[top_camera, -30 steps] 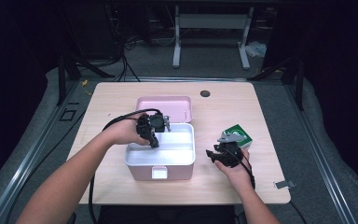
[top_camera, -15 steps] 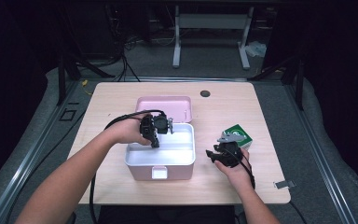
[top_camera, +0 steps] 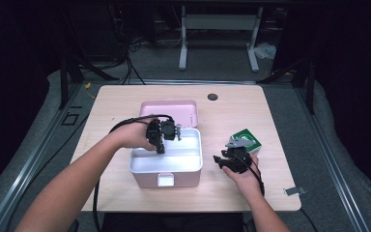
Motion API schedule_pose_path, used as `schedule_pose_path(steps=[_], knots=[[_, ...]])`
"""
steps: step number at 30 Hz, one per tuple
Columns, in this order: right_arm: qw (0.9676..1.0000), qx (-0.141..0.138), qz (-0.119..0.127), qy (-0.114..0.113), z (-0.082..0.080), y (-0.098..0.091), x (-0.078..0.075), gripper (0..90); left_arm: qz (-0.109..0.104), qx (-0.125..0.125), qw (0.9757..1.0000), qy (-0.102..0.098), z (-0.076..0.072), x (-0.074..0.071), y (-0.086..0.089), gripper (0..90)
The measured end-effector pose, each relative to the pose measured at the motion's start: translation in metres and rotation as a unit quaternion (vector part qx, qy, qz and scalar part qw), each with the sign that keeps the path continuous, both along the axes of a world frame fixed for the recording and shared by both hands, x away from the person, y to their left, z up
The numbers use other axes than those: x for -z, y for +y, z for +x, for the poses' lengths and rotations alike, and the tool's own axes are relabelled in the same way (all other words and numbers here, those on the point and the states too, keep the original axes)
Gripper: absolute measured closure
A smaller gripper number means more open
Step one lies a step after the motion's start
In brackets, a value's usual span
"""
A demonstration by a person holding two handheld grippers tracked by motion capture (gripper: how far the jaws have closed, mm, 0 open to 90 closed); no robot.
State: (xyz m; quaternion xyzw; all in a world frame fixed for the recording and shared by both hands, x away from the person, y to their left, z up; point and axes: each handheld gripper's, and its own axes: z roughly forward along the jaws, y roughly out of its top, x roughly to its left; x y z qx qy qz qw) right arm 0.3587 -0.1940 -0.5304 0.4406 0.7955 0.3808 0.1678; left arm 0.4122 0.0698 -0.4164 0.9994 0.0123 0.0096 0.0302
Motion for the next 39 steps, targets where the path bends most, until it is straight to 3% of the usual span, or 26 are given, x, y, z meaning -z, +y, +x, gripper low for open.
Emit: schedule_pose_path(steps=[11,23,28,34,39], knots=[[1.0000,0.000,0.001,0.001,0.000,0.000,0.000,55.8,0.004,-0.008,0.9999,-0.008,0.001,-0.008,0.001,89.3],[1.0000,0.000,0.001,0.000,0.000,0.000,0.000,55.8,-0.008,-0.025,0.9994,-0.021,0.000,-0.028,0.012,89.3],[1.0000,0.001,0.001,0.000,0.000,0.000,0.000,55.8,-0.008,-0.052,0.9982,-0.028,0.004,-0.037,0.037,89.3],[1.0000,0.001,0.001,0.001,0.000,0.000,0.000,55.8,-0.017,-0.090,0.9956,-0.021,0.010,-0.039,0.074,89.3],[1.0000,0.003,-0.001,0.003,0.000,0.001,0.001,55.8,-0.018,-0.132,0.9909,-0.017,0.015,-0.038,0.106,89.4]])
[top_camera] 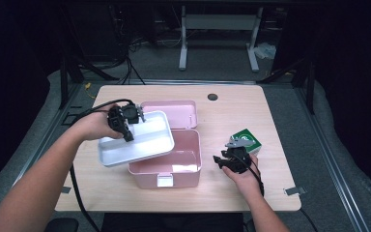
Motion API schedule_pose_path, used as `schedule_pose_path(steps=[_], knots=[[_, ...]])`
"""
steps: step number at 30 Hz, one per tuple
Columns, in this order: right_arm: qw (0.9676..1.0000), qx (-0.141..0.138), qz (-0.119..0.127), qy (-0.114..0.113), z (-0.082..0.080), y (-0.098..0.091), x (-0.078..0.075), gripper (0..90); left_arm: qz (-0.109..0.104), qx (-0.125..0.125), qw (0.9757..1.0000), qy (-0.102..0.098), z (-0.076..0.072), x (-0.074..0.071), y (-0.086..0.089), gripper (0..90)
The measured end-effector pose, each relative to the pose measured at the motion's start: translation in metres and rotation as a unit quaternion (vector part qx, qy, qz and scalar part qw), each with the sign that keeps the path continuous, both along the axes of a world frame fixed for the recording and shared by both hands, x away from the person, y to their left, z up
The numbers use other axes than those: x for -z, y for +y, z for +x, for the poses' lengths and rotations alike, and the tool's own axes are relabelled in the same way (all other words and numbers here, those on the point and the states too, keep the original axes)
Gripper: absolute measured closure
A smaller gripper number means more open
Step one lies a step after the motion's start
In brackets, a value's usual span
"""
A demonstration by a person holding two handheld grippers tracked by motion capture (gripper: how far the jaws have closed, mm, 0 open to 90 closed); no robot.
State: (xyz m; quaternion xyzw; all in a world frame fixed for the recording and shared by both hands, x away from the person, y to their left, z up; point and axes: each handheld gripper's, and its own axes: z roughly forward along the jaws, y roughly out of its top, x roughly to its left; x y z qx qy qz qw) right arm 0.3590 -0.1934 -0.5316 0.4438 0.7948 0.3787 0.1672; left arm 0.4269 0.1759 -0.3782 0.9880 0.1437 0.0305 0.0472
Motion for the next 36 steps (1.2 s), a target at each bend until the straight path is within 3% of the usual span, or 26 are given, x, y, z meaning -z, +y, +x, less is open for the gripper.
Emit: schedule_pose_path(steps=[8,12,16,18,19,20,21,25,27,33,36], knots=[[1.0000,0.000,0.001,0.002,0.000,0.000,0.000,55.8,-0.025,-0.062,0.9977,-0.006,0.001,-0.009,0.052,89.4],[1.0000,-0.001,0.000,0.003,0.000,0.000,0.001,55.8,-0.030,-0.102,0.9944,-0.003,0.001,-0.011,0.080,89.3],[1.0000,-0.002,0.001,0.004,0.000,0.001,0.001,55.8,-0.038,-0.158,0.9867,-0.001,0.002,-0.011,0.106,89.3],[1.0000,0.000,0.001,0.005,0.000,0.002,0.001,55.8,-0.044,-0.193,0.9802,0.000,0.003,-0.009,0.116,89.4],[1.0000,0.001,0.001,0.005,0.000,0.002,0.001,55.8,-0.045,-0.217,0.9752,-0.002,0.003,-0.008,0.123,89.3],[1.0000,0.000,0.001,0.006,0.000,0.002,0.001,55.8,-0.047,-0.229,0.9723,-0.006,0.004,-0.008,0.126,89.4],[1.0000,-0.003,0.003,0.006,0.000,0.002,0.001,55.8,-0.050,-0.248,0.9676,-0.005,0.005,-0.006,0.133,89.4],[1.0000,-0.002,0.001,0.007,0.000,0.003,0.002,55.8,-0.056,-0.284,0.9572,0.000,0.006,0.004,0.148,89.3],[1.0000,-0.002,0.000,0.006,0.000,0.003,0.002,55.8,-0.055,-0.295,0.9538,0.004,0.006,0.011,0.152,89.4],[1.0000,-0.002,0.000,0.006,0.000,0.003,0.002,55.8,-0.048,-0.303,0.9514,0.022,0.008,0.039,0.154,89.4],[1.0000,0.000,-0.003,0.005,-0.001,0.003,0.002,55.8,-0.058,-0.306,0.9496,0.035,0.008,0.055,0.154,89.4]])
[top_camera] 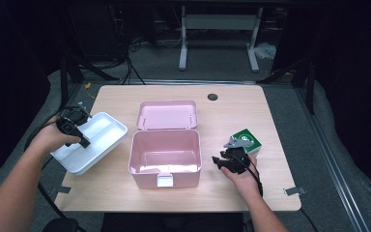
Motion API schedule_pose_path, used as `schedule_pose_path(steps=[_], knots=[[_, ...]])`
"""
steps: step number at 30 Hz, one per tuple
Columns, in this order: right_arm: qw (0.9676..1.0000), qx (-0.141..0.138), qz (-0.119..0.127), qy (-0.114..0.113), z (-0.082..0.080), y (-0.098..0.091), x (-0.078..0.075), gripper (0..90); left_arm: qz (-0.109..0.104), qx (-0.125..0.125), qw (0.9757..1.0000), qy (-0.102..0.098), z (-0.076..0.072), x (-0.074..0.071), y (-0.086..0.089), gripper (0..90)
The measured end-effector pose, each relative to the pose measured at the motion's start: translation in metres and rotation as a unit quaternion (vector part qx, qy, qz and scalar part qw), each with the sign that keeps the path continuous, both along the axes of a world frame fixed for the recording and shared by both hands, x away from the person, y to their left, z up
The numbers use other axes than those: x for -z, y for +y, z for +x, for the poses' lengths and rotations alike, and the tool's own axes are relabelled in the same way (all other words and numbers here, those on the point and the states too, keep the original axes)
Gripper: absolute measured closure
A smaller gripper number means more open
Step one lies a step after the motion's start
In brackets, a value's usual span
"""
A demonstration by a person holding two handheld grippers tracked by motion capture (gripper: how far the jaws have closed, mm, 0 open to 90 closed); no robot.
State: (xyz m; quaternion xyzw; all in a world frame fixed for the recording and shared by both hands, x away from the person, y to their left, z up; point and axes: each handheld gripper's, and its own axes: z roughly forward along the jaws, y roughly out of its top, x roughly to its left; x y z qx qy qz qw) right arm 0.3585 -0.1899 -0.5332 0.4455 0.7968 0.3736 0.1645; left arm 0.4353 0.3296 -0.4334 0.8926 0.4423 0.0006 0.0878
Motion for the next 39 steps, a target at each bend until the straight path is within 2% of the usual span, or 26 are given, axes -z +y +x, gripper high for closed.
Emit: schedule_pose_path(steps=[2,7,10,16,20,22,26,30,36,39], knots=[[1.0000,-0.003,0.004,0.000,0.000,0.000,0.000,55.8,-0.009,-0.003,0.9999,0.006,0.000,0.014,-0.001,89.3],[1.0000,-0.003,0.003,0.000,0.000,0.000,0.000,55.8,0.005,-0.007,0.9997,0.021,-0.001,0.046,-0.002,89.3],[1.0000,-0.003,0.001,0.000,0.000,0.000,0.000,55.8,-0.004,-0.011,0.9997,0.023,-0.002,0.055,-0.002,89.3],[1.0000,-0.001,0.001,0.000,0.000,0.000,0.000,55.8,-0.005,-0.014,0.9997,0.021,-0.005,0.073,-0.005,89.3],[1.0000,0.000,0.001,0.004,0.002,0.001,0.001,55.7,-0.009,-0.018,0.9997,0.012,-0.008,0.083,-0.008,89.0],[1.0000,0.000,0.000,0.004,0.003,0.002,0.002,55.5,-0.006,-0.015,0.9998,0.015,-0.009,0.087,-0.009,88.5],[1.0000,-0.002,-0.007,-0.001,0.003,0.003,0.001,54.8,-0.020,-0.031,0.9993,-0.001,-0.012,0.091,-0.008,84.6],[1.0000,0.001,-0.003,-0.003,0.001,0.002,-0.002,52.5,-0.015,-0.033,0.9992,-0.015,-0.015,0.093,-0.008,79.2],[1.0000,-0.005,-0.006,-0.004,-0.001,0.003,-0.005,49.2,-0.005,-0.022,0.9995,-0.021,-0.018,0.093,-0.013,74.5],[1.0000,-0.005,-0.003,-0.007,-0.002,0.002,-0.008,47.5,0.001,-0.024,0.9994,-0.023,-0.019,0.093,-0.016,73.9]])
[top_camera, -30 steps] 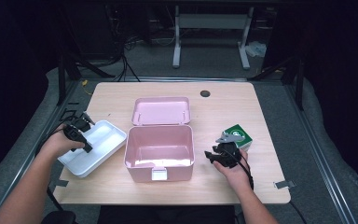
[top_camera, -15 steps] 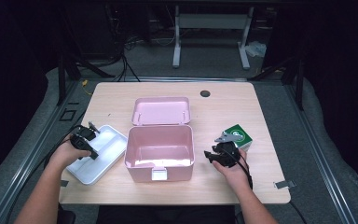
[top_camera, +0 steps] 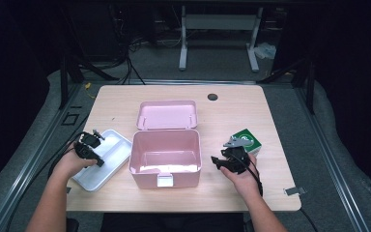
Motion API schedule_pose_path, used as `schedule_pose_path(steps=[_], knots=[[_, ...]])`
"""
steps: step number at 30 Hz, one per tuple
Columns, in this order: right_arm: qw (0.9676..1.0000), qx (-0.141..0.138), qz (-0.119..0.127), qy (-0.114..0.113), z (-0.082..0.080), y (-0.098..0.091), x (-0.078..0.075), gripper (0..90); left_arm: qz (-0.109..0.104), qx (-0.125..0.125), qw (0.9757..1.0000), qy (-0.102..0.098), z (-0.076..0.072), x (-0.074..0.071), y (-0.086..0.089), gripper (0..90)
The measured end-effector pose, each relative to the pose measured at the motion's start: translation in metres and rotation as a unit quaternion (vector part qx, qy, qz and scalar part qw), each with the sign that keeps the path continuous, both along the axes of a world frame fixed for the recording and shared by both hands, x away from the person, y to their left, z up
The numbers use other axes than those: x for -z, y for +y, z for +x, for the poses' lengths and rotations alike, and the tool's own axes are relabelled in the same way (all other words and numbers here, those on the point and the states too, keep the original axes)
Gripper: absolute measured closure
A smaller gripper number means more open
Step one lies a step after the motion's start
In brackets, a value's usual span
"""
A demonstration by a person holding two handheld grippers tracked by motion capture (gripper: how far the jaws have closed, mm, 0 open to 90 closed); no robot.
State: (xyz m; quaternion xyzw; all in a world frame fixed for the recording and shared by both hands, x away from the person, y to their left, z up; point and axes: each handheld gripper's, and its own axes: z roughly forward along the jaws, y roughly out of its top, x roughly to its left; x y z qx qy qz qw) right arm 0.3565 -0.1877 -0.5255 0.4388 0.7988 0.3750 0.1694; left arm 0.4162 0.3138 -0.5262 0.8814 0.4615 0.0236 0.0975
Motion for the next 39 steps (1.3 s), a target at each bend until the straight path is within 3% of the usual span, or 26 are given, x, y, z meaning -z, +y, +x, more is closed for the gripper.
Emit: schedule_pose_path(steps=[3,7,15,18,27,34,39], knots=[[1.0000,-0.001,-0.001,0.002,0.001,0.000,-0.003,47.1,0.004,0.008,1.0000,-0.003,-0.001,0.000,-0.002,71.7],[1.0000,-0.001,-0.004,-0.003,0.003,0.001,-0.011,46.8,-0.006,0.014,0.9999,-0.004,-0.002,0.000,0.000,69.6],[0.9997,-0.021,-0.001,0.015,0.010,0.002,-0.028,45.5,-0.008,0.021,0.9997,-0.005,-0.002,0.000,0.002,69.6],[0.9995,-0.023,-0.019,0.013,0.016,0.001,-0.035,44.1,-0.008,0.018,0.9998,-0.007,-0.003,0.001,0.001,69.5],[0.9959,-0.034,-0.068,0.050,0.042,-0.007,-0.055,38.2,-0.004,0.022,0.9997,-0.007,-0.002,0.000,0.000,69.1],[0.9892,-0.032,-0.106,0.095,0.066,-0.019,-0.068,30.1,-0.007,0.026,0.9996,-0.009,-0.003,0.000,0.001,68.1],[0.9791,-0.024,-0.142,0.144,0.082,-0.029,-0.071,21.9,-0.014,0.024,0.9996,-0.007,-0.003,0.000,0.002,67.2]])
